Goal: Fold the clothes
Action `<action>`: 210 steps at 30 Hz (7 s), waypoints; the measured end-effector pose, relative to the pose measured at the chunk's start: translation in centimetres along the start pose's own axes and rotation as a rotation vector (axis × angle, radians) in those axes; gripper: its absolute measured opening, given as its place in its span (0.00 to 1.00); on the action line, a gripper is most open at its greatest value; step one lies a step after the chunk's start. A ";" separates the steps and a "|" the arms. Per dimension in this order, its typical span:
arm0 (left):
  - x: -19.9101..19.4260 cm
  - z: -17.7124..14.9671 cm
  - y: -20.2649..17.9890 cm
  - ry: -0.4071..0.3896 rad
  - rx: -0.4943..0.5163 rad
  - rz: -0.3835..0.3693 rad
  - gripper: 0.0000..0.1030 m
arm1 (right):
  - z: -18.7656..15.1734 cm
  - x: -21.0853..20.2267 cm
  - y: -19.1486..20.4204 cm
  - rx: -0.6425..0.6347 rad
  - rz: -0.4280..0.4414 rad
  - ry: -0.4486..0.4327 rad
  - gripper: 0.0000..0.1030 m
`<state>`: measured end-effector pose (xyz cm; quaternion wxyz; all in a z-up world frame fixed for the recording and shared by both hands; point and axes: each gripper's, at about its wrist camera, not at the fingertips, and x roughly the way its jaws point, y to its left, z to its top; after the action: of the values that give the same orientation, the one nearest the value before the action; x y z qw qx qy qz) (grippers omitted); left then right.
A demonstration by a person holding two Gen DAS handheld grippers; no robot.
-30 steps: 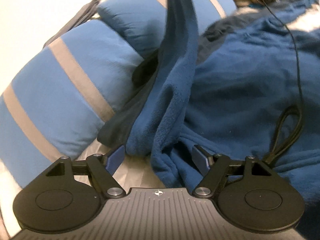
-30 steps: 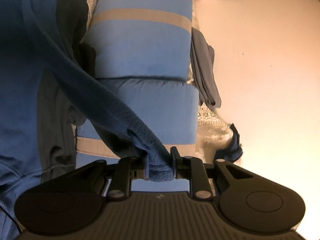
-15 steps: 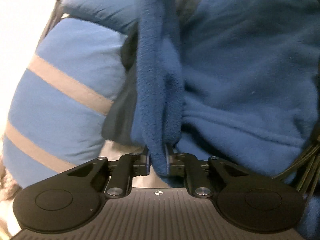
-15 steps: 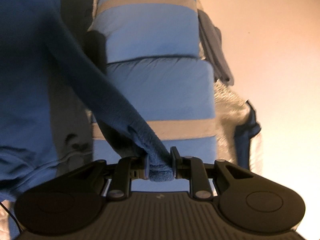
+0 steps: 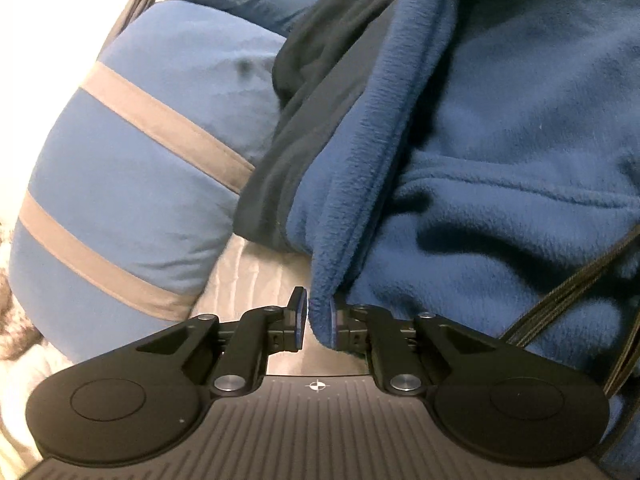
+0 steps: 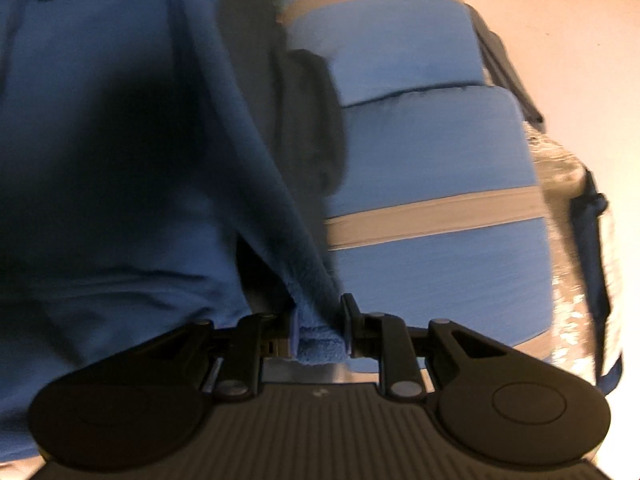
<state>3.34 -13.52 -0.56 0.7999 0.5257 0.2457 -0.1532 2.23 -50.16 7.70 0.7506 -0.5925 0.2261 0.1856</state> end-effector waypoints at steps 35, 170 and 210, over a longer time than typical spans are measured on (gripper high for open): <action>-0.2 -0.9 2.2 0.025 -0.112 0.017 0.58 | -2.0 -3.0 8.2 0.166 0.238 0.027 0.50; 0.4 -8.3 4.4 -0.302 -1.200 -0.419 0.18 | 36.0 20.5 -0.6 0.598 0.524 -0.353 0.62; -2.5 -8.0 4.1 -0.296 -1.133 -0.324 0.17 | 32.6 23.4 -4.4 1.096 0.366 -0.146 0.03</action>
<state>1.49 -4.58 1.37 0.9474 -0.0530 0.2522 -0.1898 27.93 -19.17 4.52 0.9171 -0.0546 0.3355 0.2084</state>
